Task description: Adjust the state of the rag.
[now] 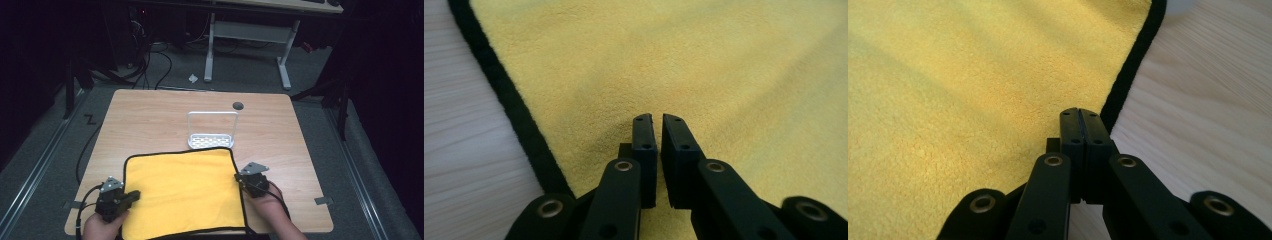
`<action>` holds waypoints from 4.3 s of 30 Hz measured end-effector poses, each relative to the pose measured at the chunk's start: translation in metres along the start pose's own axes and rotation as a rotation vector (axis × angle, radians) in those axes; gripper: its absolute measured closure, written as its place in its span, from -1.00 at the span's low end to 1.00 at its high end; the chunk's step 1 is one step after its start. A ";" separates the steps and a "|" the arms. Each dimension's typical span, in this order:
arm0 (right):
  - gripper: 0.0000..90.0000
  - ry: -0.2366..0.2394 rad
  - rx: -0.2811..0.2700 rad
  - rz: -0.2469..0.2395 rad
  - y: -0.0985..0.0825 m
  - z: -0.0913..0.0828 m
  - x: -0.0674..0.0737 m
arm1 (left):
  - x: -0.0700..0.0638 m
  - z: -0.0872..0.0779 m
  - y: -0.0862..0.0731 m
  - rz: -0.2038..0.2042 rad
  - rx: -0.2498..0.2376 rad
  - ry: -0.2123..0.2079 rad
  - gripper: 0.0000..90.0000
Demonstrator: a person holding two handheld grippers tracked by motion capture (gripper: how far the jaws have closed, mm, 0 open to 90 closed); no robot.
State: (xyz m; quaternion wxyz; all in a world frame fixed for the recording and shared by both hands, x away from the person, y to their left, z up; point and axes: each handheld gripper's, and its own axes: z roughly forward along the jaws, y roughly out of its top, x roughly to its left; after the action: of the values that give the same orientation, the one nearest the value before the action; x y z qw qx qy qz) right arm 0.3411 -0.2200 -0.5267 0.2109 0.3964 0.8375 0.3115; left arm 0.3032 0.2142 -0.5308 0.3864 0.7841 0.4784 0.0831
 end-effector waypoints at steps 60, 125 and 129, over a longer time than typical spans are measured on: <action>0.61 -0.177 -0.047 0.238 -0.032 -0.033 -0.089 | -0.054 0.101 0.083 0.092 -0.091 -0.056 0.57; -0.06 0.306 -0.074 -0.164 0.049 0.020 0.178 | -0.008 0.119 0.105 -0.026 -0.129 -0.022 0.76; -0.09 0.321 -0.066 -0.162 0.049 0.027 0.186 | -0.007 0.119 0.105 -0.028 -0.127 -0.023 0.76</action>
State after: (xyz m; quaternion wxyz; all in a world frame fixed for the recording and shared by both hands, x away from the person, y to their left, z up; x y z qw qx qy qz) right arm 0.2727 -0.0387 -0.5317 0.1117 0.2658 0.8789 0.3801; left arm 0.4313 0.1198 -0.5391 0.4419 0.7523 0.4785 0.0988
